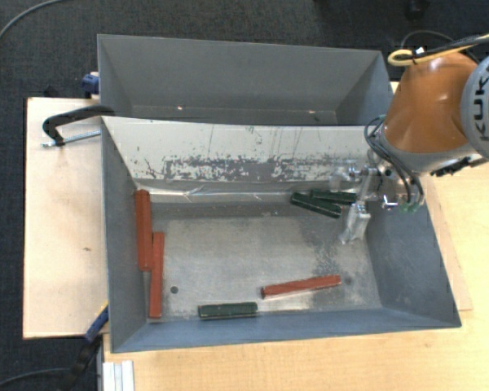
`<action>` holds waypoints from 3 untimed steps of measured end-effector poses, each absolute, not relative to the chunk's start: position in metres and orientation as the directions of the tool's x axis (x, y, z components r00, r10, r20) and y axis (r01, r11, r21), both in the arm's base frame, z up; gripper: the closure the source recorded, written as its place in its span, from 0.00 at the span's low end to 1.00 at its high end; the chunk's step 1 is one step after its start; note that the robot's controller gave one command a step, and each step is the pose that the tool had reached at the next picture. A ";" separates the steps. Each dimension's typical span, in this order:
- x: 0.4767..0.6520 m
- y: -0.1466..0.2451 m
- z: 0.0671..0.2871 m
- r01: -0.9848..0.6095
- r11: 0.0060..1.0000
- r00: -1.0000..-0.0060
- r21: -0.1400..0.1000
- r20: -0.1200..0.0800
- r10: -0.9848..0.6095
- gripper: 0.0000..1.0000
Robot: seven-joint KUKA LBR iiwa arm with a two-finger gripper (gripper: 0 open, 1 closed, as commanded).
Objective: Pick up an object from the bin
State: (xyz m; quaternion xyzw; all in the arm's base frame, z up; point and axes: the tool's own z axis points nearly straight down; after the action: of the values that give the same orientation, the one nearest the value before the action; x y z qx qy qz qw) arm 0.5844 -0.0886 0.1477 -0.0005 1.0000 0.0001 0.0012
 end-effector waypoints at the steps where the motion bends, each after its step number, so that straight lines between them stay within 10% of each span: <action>1: 0.535 -0.034 0.124 -0.093 0.996 -0.996 0.003 0.004 -0.093 0.00; 2: 0.502 -0.019 0.069 -0.330 0.944 -0.944 0.003 0.004 -0.330 0.00; 3: 0.503 -0.020 0.070 -0.330 0.944 -0.944 0.001 0.000 -0.330 1.00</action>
Offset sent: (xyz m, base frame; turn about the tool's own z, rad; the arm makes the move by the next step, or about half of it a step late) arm -0.0483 0.0508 -0.0236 -0.0877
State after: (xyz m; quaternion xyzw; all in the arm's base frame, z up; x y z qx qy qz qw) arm 0.5032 -0.0195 0.0704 -0.1676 0.9859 0.0004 0.0000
